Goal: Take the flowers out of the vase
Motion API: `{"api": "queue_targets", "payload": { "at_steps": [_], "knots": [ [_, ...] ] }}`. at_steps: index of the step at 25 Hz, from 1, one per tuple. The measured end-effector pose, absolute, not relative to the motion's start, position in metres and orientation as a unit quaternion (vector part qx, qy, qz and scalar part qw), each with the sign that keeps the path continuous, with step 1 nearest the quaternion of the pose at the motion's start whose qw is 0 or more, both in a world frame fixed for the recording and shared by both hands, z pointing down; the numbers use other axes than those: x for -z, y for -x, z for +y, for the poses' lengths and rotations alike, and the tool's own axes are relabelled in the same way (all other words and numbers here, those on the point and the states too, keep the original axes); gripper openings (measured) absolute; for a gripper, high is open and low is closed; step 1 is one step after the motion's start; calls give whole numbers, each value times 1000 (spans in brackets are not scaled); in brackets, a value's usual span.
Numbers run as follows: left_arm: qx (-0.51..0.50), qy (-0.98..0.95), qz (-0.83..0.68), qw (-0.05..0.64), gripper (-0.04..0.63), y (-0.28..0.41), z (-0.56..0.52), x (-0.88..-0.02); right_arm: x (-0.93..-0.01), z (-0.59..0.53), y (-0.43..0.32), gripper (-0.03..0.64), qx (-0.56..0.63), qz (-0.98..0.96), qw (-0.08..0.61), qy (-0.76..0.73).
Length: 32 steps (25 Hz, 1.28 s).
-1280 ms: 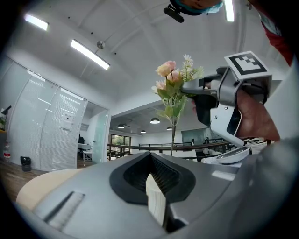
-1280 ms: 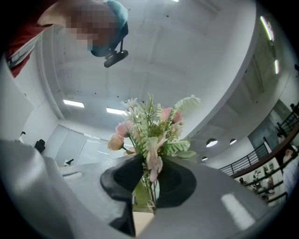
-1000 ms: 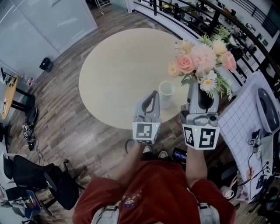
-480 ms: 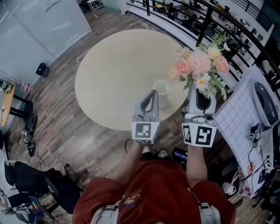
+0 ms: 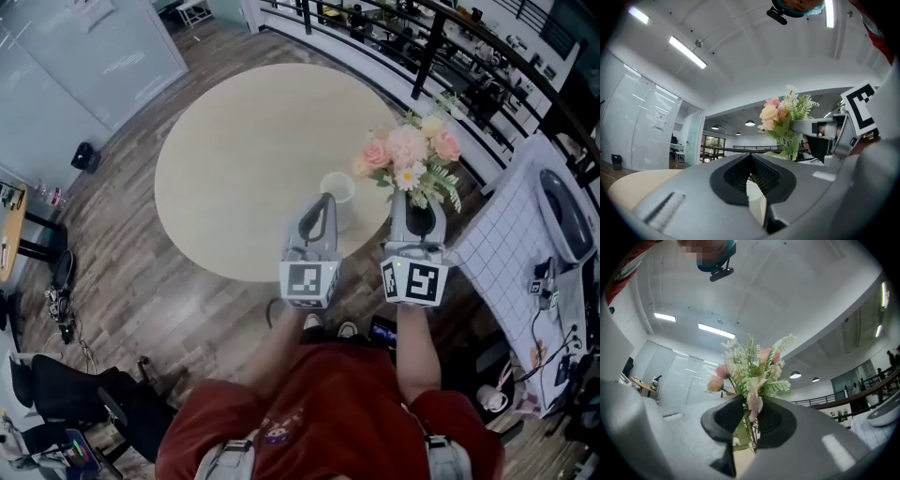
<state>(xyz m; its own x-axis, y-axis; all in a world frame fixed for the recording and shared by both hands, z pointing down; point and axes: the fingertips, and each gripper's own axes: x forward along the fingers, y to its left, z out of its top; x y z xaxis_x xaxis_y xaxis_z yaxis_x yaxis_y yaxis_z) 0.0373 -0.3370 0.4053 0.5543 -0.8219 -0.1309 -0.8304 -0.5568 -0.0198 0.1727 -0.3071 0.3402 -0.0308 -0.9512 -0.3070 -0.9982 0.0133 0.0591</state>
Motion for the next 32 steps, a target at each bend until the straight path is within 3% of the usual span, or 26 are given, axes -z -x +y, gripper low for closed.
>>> {"api": "queue_targets", "payload": {
  "at_steps": [32],
  "knots": [
    [-75,884,460,45,5,-53,-334,-413,-454,-321,-180,75,-12,709,15,705]
  ]
}}
